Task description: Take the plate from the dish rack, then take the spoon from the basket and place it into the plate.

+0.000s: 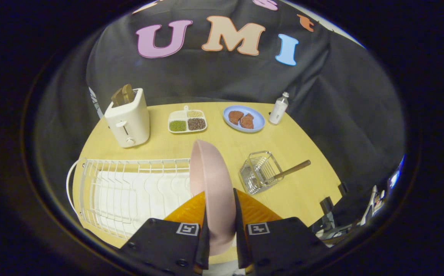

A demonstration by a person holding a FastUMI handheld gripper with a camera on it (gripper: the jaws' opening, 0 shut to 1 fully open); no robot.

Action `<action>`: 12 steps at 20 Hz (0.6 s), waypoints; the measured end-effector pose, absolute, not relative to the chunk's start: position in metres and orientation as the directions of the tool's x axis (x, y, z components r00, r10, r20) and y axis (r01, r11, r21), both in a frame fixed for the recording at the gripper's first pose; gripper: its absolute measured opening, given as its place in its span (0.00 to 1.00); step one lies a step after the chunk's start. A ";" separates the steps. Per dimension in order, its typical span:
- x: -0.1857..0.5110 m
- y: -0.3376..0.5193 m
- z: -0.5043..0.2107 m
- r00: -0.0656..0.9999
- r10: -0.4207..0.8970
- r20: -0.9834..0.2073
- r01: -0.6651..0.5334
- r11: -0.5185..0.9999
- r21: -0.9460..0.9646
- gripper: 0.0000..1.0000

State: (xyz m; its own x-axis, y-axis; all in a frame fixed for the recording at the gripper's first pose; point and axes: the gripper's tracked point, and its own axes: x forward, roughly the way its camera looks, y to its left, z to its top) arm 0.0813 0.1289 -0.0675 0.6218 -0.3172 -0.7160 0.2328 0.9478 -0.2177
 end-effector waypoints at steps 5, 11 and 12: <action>0.095 0.126 -0.051 0.637 -0.419 -0.647 0.190 0.899 -0.395 0.27; 0.098 0.130 0.000 0.706 -0.458 -0.539 0.222 0.867 -0.446 0.26; 0.094 0.129 0.009 0.715 -0.459 -0.528 0.234 0.868 -0.438 0.26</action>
